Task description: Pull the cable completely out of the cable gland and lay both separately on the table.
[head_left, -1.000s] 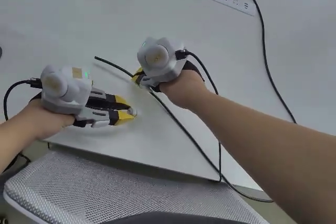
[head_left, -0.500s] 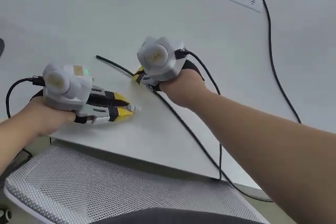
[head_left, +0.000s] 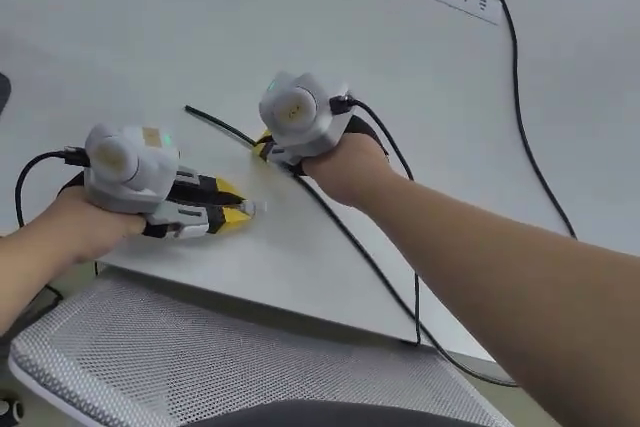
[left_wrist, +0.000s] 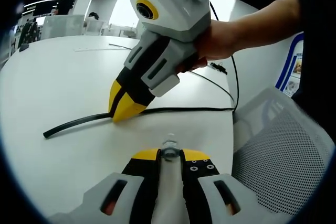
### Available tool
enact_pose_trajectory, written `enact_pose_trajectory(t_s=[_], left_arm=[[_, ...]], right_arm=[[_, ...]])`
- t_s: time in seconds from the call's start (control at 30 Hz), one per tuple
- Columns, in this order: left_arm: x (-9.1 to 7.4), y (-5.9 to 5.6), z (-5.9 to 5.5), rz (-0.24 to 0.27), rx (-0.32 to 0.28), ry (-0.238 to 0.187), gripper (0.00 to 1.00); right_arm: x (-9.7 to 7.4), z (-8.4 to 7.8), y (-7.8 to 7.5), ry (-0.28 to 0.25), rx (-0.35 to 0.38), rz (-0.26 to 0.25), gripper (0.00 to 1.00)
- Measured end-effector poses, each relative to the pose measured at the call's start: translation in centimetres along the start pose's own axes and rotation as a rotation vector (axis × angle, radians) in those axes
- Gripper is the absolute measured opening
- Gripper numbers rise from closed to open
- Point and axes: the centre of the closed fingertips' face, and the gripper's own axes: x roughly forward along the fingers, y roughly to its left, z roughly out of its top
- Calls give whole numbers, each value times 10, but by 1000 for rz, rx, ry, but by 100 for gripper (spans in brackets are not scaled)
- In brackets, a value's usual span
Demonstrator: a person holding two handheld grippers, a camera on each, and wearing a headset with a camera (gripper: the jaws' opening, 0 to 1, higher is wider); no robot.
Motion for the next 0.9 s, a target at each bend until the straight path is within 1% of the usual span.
enact_pose_trajectory(t_s=[0.2,0.27,0.33,0.37,0.5,0.67,0.77,0.83,0.9], left_arm=[[-2,1,-1,13,2,3,16],[-3,1,-1,15,-8,6,16],[-3,2,-1,16,-3,8,16],[-4,2,-1,16,-11,11,16],[-4,2,1,19,-13,-1,16],[-3,2,3,22,-14,-2,17],[-3,2,3,28,-24,-3,19],[-4,2,4,32,-21,-5,20],[-5,2,5,36,-22,-5,22]], right_arm=[[1,0,-1,2,6,-1,0],[1,0,-1,4,6,-3,0],[1,0,-2,1,6,-7,1],[1,0,-2,1,9,-9,1],[0,0,-5,6,11,-27,5],[-8,-3,-11,2,27,-51,10],[-14,-4,-15,-17,52,-62,13],[-21,-3,-16,-35,69,-67,15],[-26,-4,-16,-39,76,-68,17]])
